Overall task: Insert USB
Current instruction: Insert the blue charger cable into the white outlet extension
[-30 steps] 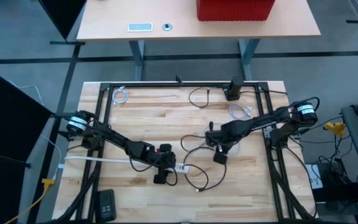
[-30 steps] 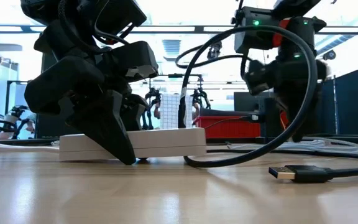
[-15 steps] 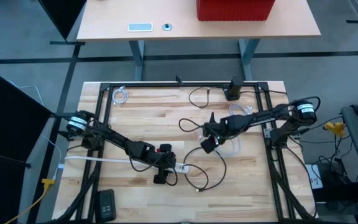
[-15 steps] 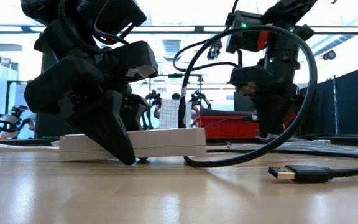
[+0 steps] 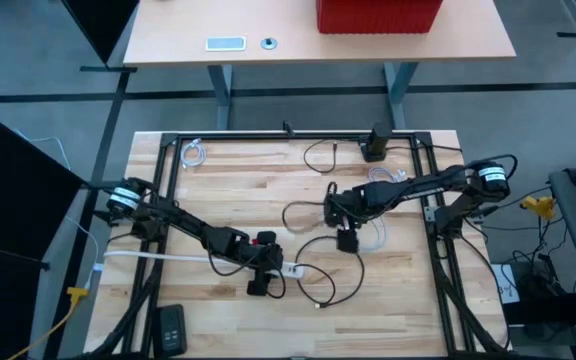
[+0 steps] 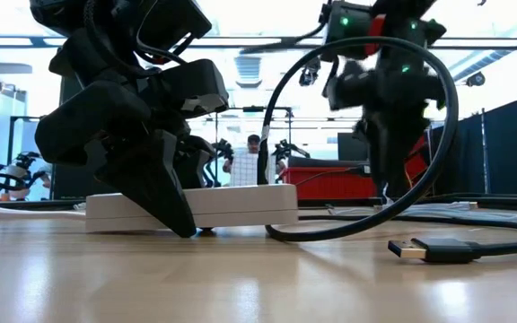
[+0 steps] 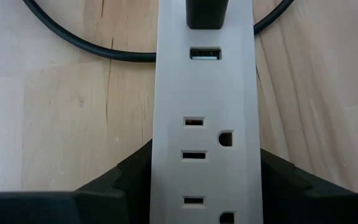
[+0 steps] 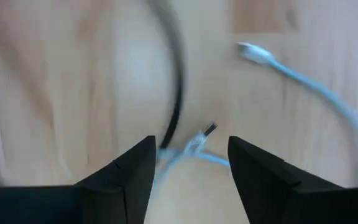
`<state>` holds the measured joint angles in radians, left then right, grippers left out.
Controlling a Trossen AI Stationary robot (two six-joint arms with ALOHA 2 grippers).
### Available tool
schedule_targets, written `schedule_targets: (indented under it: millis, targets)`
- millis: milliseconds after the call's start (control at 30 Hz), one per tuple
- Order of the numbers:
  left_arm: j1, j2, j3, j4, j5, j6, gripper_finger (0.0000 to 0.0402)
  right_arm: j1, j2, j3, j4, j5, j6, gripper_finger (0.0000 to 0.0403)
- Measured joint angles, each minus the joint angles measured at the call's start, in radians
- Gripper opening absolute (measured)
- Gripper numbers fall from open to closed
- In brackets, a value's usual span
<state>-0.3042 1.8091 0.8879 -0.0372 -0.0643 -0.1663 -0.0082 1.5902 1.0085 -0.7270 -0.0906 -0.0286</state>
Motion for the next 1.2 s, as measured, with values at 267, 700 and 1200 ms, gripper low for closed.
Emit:
schedule_targets:
  millis: [267,700,1200]
  targets:
    - [-0.003,0.0,0.0,0.0,-0.002,-0.011,0.0193,0.045,0.0,0.004,-0.043,0.023,-0.99,0.0155]
    - [-0.004,0.0,0.0,0.0,-0.004,-0.004,0.0193,0.156,0.0,-0.031,-0.045,0.242,-1.358,0.0107]
    - [-0.005,0.0,0.0,0.0,-0.005,-0.018,0.0193,0.191,0.001,-0.107,0.015,0.274,-1.804,0.013]
